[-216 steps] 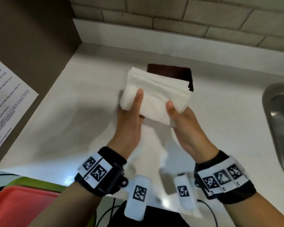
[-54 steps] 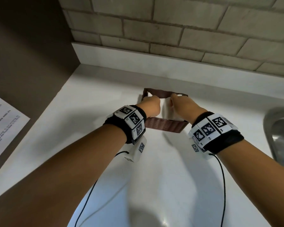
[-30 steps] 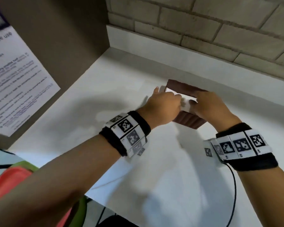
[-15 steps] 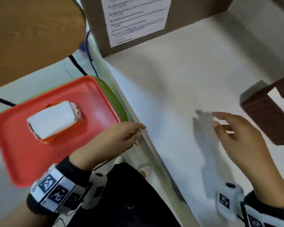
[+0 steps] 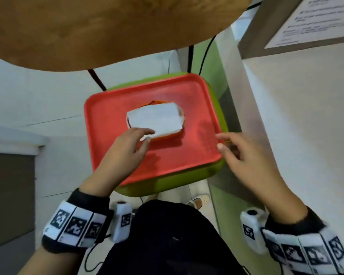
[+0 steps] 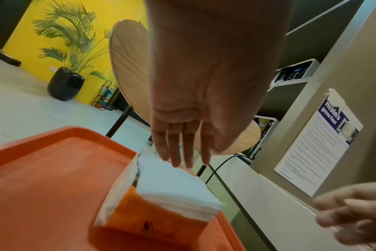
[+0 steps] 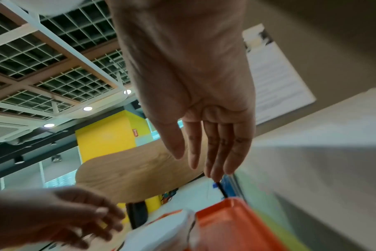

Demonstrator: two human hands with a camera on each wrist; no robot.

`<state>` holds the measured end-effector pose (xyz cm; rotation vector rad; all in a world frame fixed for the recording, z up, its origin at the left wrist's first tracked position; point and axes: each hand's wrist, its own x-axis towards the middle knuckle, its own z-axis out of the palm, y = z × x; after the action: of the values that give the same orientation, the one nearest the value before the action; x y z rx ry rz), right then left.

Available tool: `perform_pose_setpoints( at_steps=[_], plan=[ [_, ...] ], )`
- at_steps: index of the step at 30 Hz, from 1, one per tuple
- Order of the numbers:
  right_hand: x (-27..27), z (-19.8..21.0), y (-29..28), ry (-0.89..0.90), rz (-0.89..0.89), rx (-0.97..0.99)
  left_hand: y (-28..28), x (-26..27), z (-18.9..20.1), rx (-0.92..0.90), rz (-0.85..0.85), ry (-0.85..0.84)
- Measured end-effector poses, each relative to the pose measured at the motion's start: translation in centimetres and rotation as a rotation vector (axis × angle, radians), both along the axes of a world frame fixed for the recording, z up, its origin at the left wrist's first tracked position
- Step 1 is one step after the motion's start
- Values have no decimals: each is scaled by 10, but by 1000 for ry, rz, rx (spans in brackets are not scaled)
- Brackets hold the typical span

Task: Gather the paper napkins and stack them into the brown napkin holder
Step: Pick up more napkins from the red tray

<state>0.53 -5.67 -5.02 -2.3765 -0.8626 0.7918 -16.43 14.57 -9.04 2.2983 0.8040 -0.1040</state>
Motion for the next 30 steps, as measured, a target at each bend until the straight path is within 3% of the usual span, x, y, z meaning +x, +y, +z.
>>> perform_pose_setpoints(
  at_steps=[4,10,18,30],
  plan=[
    [-13,-41,74,-72,99,-61,35,21,-16,28,-59,-17],
    [-19,-93,140,-52,9,-272,63,57,-62,64,-239,145],
    [-18,-118,152,4,-91,-328,87,72,-80,14,-300,317],
    [-10,-114,142,24,-75,-294,100,90,-86,-74,-320,345]
  ],
)
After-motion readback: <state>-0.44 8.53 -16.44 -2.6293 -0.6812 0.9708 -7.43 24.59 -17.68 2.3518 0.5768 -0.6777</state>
